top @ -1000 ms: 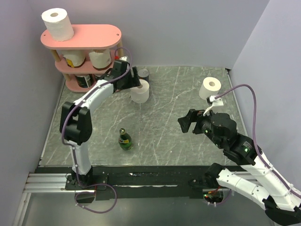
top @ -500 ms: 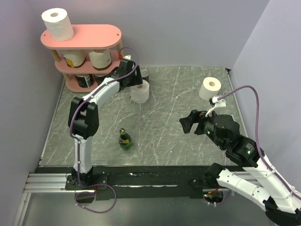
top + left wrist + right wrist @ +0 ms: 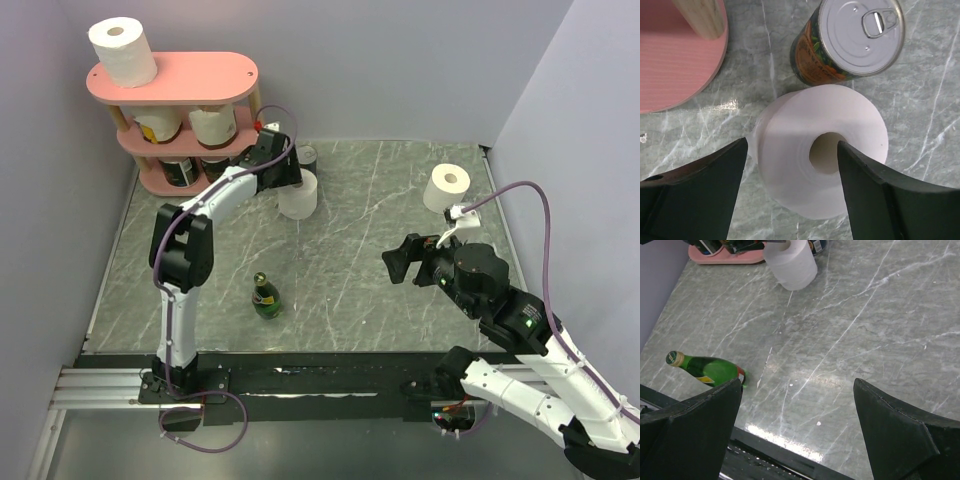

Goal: Place and organize the paper towels onto the shelf

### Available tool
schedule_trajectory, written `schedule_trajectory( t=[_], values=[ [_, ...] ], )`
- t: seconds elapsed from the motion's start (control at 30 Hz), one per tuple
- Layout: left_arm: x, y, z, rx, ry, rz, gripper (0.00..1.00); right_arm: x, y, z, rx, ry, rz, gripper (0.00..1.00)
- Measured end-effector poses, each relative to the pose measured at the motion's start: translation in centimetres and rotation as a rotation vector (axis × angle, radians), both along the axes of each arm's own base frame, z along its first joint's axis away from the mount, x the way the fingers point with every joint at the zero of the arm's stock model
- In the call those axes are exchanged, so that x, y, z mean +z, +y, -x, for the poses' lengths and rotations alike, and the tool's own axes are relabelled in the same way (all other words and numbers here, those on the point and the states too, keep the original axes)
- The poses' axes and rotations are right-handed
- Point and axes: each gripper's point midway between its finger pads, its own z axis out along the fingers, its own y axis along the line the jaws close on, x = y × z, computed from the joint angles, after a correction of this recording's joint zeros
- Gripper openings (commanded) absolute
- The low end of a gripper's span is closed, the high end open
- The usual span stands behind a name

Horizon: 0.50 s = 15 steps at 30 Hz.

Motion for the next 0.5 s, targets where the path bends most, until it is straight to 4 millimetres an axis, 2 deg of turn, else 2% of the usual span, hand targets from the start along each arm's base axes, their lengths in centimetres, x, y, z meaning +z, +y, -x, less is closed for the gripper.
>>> schedule_trajectory(
  t=[0.3,0.4,0.5],
  values=[
    [-2.1,0.1,0.0,-0.004,0.035,-0.023,0.70,-0.2,0.1,-0.1,0.000,0.007,0.007,1.00],
    [-2.4,0.1,0.0,-0.004,0.041,-0.027,0.61,-0.2,0.1,-0.1,0.000,0.007,0.008,1.00],
    [-2.5,0.1,-0.1,-0.005,0.040,-0.027,0.57,-0.2,0.1,-0.2,-0.002,0.006,0.010,1.00]
  ],
)
